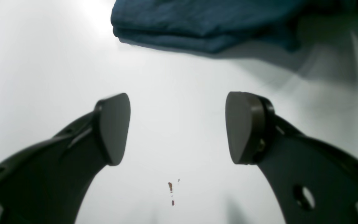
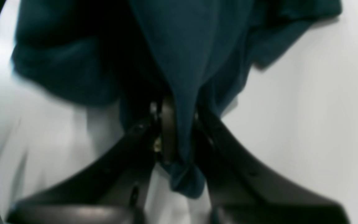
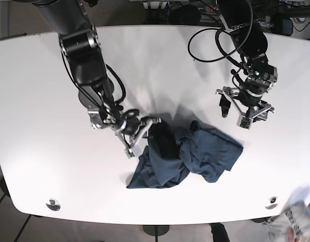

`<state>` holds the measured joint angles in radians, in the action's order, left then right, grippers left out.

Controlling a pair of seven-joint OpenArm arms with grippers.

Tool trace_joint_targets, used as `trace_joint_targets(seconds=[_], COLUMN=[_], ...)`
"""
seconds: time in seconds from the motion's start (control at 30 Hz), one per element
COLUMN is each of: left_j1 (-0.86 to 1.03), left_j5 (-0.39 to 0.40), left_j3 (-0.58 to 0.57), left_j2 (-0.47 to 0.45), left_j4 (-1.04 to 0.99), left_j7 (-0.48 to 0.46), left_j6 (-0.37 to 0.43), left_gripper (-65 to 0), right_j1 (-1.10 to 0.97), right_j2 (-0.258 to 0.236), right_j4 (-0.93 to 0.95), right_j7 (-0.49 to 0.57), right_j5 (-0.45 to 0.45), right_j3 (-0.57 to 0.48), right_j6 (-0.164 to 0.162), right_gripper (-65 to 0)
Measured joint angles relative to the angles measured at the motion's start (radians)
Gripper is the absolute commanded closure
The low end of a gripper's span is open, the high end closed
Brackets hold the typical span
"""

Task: Fold the T-shirt properly
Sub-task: 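Grasp the dark teal shirt's edge with the right gripper and drag it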

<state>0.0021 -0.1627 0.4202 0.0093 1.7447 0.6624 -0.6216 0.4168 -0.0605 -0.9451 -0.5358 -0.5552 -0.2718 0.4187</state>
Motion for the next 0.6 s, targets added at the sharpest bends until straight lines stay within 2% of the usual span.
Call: trace_joint_targets(seconds=[0.2,0.3,0.4,0.6], left_j1=[-0.008,-0.008,-0.014,-0.09], left_j5=[-0.001,-0.001,-0.001,-0.001], left_j3=[0.049,0.051,0.052,0.107], left_j2=[0.021,0.021,0.022,0.021], left_j4=[0.012,0.006,-0.036,-0.042], left_j7=[0.002,0.0,0.0,-0.001], left_j6=[0.001,0.002,0.004,0.011], left_gripper=[-43.9,-43.9,-43.9,-44.3], right_j1=[-0.298,-0.463,-0.555,-0.71], right_j2=[-0.109,-0.174,-0.216,-0.225], right_j4=[-0.511,-0.747,-0.828,-0.962], right_j7=[-0.214,-0.262,-0.269,-0.277], right_j5=[0.0,0.001,0.0,-0.001], right_j3=[0.002,0.002,0.005,0.257], right_j6=[0.003,0.004,0.004,0.009], right_gripper=[-2.1,-2.1,-2.1,-2.1])
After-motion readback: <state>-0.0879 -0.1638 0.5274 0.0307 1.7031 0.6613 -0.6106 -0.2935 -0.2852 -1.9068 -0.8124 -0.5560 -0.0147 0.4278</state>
